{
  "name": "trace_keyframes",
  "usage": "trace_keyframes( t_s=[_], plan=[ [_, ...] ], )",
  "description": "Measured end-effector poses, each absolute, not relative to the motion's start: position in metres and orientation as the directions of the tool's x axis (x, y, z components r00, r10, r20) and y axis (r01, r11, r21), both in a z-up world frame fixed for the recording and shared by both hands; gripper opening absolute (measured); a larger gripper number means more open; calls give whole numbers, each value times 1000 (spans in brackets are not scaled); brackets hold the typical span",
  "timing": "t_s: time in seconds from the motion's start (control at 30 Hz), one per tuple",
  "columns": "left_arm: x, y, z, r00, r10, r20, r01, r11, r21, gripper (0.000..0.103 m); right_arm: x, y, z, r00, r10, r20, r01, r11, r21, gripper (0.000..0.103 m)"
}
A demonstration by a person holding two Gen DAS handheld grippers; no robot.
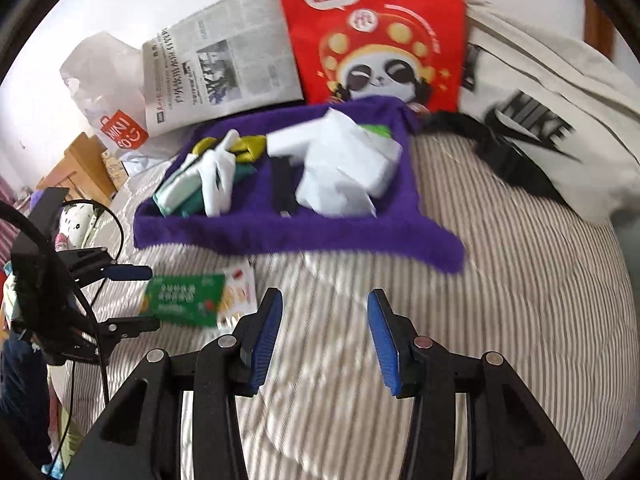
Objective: Organize soft objects
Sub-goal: 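Move the left tool down to the green wipes pack on the bed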
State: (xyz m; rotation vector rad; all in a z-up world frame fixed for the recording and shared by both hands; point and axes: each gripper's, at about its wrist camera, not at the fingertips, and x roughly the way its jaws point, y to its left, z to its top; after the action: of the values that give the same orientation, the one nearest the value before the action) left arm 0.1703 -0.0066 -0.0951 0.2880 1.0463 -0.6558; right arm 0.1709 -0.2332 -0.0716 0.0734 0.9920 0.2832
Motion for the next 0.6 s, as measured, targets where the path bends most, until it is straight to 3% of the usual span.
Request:
trace_keyframes(
  t_s=[0.33,0.47,0.6],
  plan=[
    [166,-21,-113,354,-323,-878,721,692,36,64,144,-249,-90,501,260,-826,-150,965,213,45],
    [175,-25,-116,338,-335,-880,759,650,44,76,144,-248,-97,488,262,-833,-146,965,217,45],
    [188,-20,-120,292,-360,-886,761,649,-13,71,145,-249,-105,476,266,-838,-141,964,226,45]
  ],
)
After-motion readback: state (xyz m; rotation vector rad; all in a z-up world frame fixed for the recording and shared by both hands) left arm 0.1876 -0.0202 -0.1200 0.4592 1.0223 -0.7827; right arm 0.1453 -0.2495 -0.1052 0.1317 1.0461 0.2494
